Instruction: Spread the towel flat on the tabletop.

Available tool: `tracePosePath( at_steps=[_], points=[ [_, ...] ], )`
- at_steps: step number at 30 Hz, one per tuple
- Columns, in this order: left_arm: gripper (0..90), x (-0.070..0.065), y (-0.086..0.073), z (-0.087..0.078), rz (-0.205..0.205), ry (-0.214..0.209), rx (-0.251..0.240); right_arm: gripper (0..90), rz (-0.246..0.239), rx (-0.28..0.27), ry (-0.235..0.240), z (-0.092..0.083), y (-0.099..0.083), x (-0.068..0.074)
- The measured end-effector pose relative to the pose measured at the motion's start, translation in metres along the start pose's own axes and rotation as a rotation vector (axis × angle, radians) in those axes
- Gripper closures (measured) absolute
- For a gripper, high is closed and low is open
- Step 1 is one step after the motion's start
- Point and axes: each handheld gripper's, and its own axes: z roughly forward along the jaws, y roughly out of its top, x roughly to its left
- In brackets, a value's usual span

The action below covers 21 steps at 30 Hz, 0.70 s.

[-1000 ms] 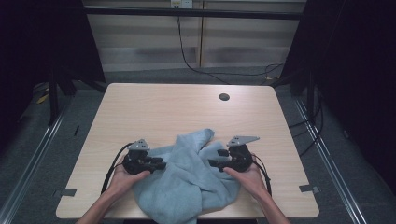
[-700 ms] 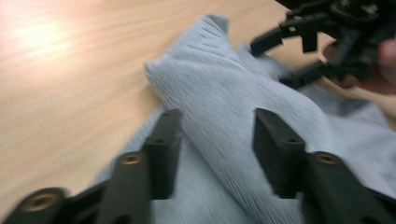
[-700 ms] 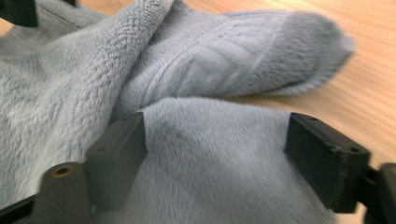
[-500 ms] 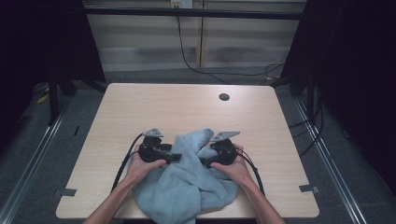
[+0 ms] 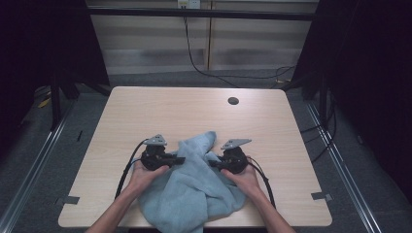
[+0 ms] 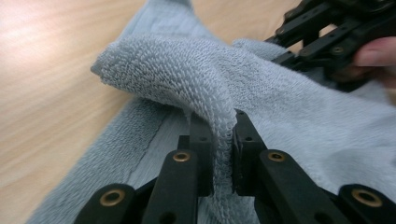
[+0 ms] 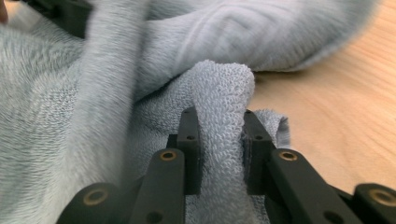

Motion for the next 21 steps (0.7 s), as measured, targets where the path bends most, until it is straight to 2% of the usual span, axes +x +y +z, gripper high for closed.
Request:
tracePosePath(
  at_steps=[1,2,3,5,6,7,8,9,10,15,16,17,18,19,20,21],
  points=[
    [82.6,0.001,0.001,-0.006,-0.008,0.000,-0.021,75.2,0.015,-0.009,0.000,-0.003,0.002,-0.002],
    [82.8,0.001,0.001,-0.006,-0.008,0.000,-0.021,75.2,0.015,-0.009,0.000,-0.003,0.002,-0.002],
    [82.9,0.003,0.003,-0.017,-0.021,0.005,-0.065,75.6,0.031,-0.042,-0.013,-0.011,0.008,-0.007],
    [83.0,0.004,0.006,-0.029,-0.027,0.011,-0.103,75.7,0.044,-0.080,-0.026,-0.023,0.015,-0.012],
    [83.1,0.004,0.006,-0.029,-0.027,0.011,-0.103,75.7,0.044,-0.080,-0.026,-0.023,0.015,-0.012],
    [83.2,0.003,0.012,-0.040,-0.014,0.018,-0.133,75.8,0.047,-0.119,-0.051,-0.036,0.022,-0.016],
    [83.2,0.002,0.015,-0.046,-0.011,0.019,-0.156,75.8,0.048,-0.133,-0.069,-0.043,0.026,-0.019],
    [83.3,0.002,0.015,-0.046,-0.011,0.019,-0.156,75.9,0.052,-0.147,-0.087,-0.050,0.031,-0.022],
    [83.4,0.000,0.022,-0.056,0.001,0.025,-0.196,75.8,0.056,-0.162,-0.105,-0.057,0.036,-0.025],
    [83.6,-0.002,0.053,-0.088,0.034,0.073,-0.286,76.0,0.070,-0.248,-0.208,-0.097,0.067,-0.042],
    [83.6,-0.002,0.053,-0.088,0.034,0.073,-0.286,76.1,0.076,-0.270,-0.225,-0.105,0.075,-0.046],
    [83.7,-0.003,0.060,-0.097,0.044,0.081,-0.307,76.2,0.084,-0.282,-0.254,-0.112,0.082,-0.050],
    [83.8,-0.007,0.074,-0.112,0.059,0.097,-0.347,76.2,0.092,-0.287,-0.294,-0.118,0.090,-0.056],
    [83.8,-0.010,0.080,-0.120,0.075,0.106,-0.359,76.2,0.095,-0.292,-0.324,-0.124,0.097,-0.061],
    [83.9,-0.014,0.086,-0.127,0.095,0.117,-0.373,76.2,0.106,-0.300,-0.339,-0.130,0.104,-0.065],
    [83.9,-0.014,0.086,-0.127,0.095,0.117,-0.373,76.2,0.106,-0.300,-0.339,-0.130,0.104,-0.065]
  ],
)
